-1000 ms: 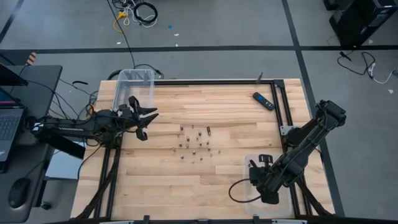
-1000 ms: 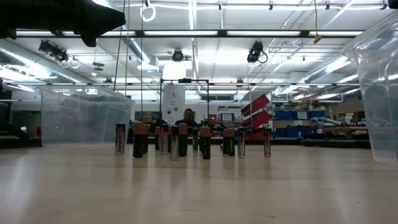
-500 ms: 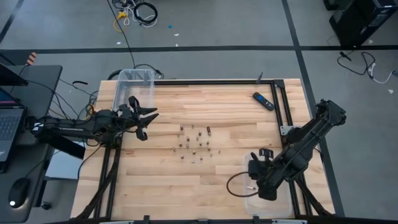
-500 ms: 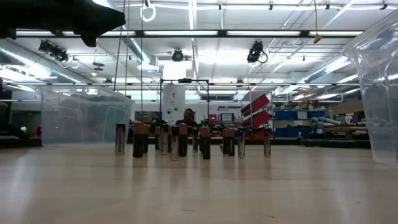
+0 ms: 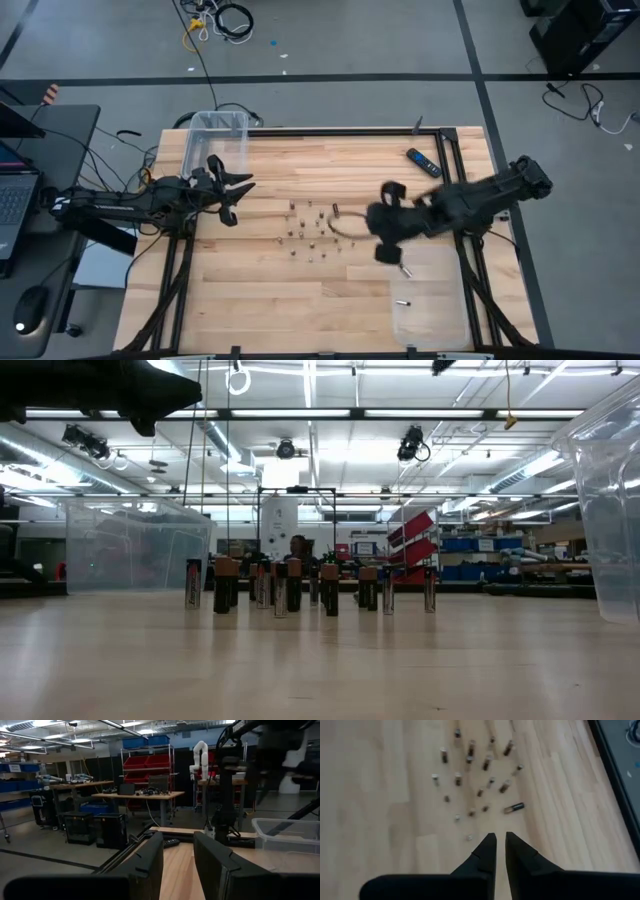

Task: Sort batteries
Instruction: Put the black and silver battery into the bottom transparent bin

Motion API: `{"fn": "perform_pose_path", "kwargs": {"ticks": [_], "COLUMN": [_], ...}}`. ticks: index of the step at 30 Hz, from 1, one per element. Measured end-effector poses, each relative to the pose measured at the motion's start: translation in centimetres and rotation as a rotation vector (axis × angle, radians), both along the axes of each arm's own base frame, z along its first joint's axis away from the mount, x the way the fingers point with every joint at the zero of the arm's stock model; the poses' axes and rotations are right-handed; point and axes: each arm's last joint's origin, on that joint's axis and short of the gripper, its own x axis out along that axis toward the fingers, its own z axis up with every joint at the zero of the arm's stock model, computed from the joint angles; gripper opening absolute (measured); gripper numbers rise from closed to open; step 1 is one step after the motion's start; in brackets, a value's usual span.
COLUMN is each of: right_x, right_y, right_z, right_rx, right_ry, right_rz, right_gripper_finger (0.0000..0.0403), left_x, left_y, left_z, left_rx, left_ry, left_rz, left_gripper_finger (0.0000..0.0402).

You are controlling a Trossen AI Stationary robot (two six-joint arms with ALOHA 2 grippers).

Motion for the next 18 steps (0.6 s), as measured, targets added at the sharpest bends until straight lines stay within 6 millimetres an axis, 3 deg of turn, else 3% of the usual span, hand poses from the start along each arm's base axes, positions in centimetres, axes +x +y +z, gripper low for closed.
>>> {"fn": "perform_pose_path", "kwargs": {"ticks": [8,18], "right_x": [3.6,7.8], "right_y": [-3.6,-3.5], "right_z": [-2.7,-8.7], "right_rx": [0.014,0.082], "right_ry": [0.113,0.310], "right_rz": [0.016,0.155], "right_gripper_finger": [0.0029,0.0034], "left_x": [0.0,0.0], "left_y": [0.0,0.0], "left_z": [-0.2,-0.2], "left_rx": [0.002,0.039], "left_ry": [0.018,0.030], "left_rz": [0.000,0.007], "left_gripper_finger": [0.0106,0.0106]}}
